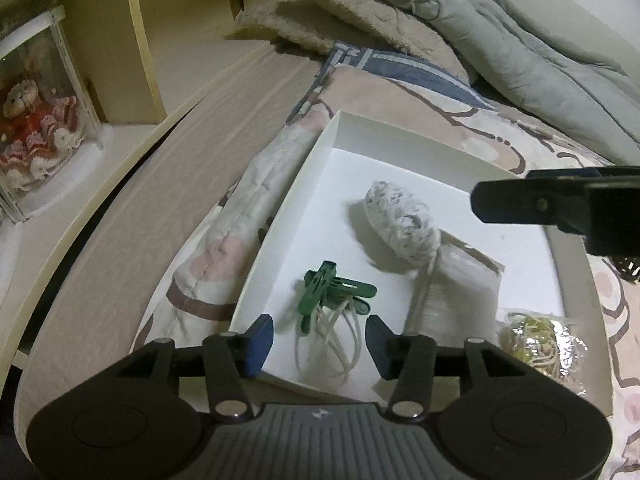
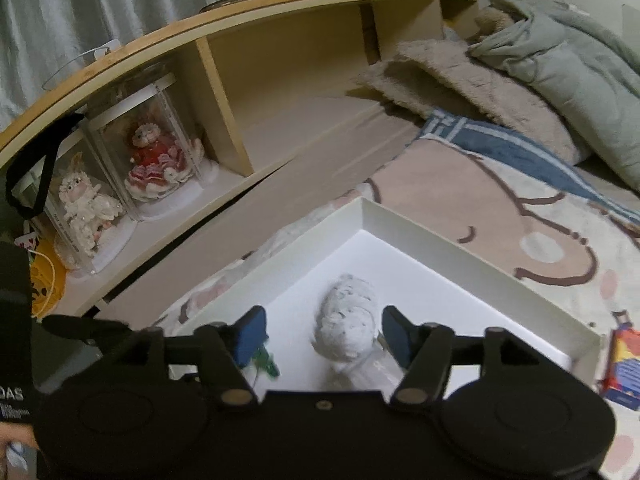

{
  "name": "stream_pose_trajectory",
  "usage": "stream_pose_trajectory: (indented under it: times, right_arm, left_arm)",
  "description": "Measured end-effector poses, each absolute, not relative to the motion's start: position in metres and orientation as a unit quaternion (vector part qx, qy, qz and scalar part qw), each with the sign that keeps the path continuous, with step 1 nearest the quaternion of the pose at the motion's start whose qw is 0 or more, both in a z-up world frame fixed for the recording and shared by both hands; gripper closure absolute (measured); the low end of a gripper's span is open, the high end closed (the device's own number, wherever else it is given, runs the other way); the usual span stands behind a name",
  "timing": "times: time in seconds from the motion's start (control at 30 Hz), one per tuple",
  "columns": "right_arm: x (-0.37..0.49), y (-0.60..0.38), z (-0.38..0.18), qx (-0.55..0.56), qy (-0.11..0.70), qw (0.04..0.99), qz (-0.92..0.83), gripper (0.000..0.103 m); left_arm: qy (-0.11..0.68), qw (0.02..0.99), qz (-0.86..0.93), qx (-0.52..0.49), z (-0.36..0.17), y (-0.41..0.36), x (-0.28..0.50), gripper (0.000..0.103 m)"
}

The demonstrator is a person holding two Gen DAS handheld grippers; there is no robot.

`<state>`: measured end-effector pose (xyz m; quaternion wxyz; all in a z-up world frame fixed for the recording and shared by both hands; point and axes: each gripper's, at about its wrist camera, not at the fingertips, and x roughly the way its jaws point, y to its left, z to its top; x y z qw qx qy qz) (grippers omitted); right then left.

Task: Organize objects
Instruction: 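Open the left tool to drop the peg while the right tool releases the rope bundle in the box, then withdraw both tools from the white box back over the bed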

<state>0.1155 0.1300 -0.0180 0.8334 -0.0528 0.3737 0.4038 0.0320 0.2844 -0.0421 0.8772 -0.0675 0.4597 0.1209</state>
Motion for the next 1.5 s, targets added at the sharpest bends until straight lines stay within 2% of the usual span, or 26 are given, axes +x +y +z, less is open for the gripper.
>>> stream_pose_trajectory:
  times: [0.1,0.57,0.7,0.8,0.87,1.07,1.5]
  right_arm:
    - [0.115,0.121,-0.015,-0.051,0.372,0.839,0.393,0.025]
    - [0.111,0.093,-0.007,-0.040,0.365,0.848,0.382,0.021]
    - [0.111,0.082,-0.006,-0.039,0.366,0.849,0.379,0.012]
    - [0.112,0.073,-0.006,-0.039,0.365,0.855,0.367,0.008]
    - [0.113,0.066,-0.006,-0.037,0.366,0.856,0.364,0.005]
    - [0.114,0.046,-0.009,-0.027,0.368,0.861,0.349,0.000]
    - [0.112,0.014,-0.023,-0.039,0.369,0.870,0.325,0.000]
  left_arm:
    - [0.455,0.880,0.118,-0.072,-0.037,0.281,0.029,0.050]
    - [0.437,0.888,0.117,-0.084,-0.015,0.268,0.019,0.044]
    - [0.436,0.888,0.116,-0.087,-0.012,0.266,0.018,0.043]
    - [0.435,0.888,0.117,-0.088,-0.010,0.264,0.017,0.036]
    - [0.431,0.890,0.119,-0.090,-0.009,0.263,0.016,0.027]
    - [0.429,0.891,0.120,-0.085,-0.007,0.256,0.015,0.008]
    - [0.427,0.892,0.124,-0.077,-0.005,0.247,0.016,0.001]
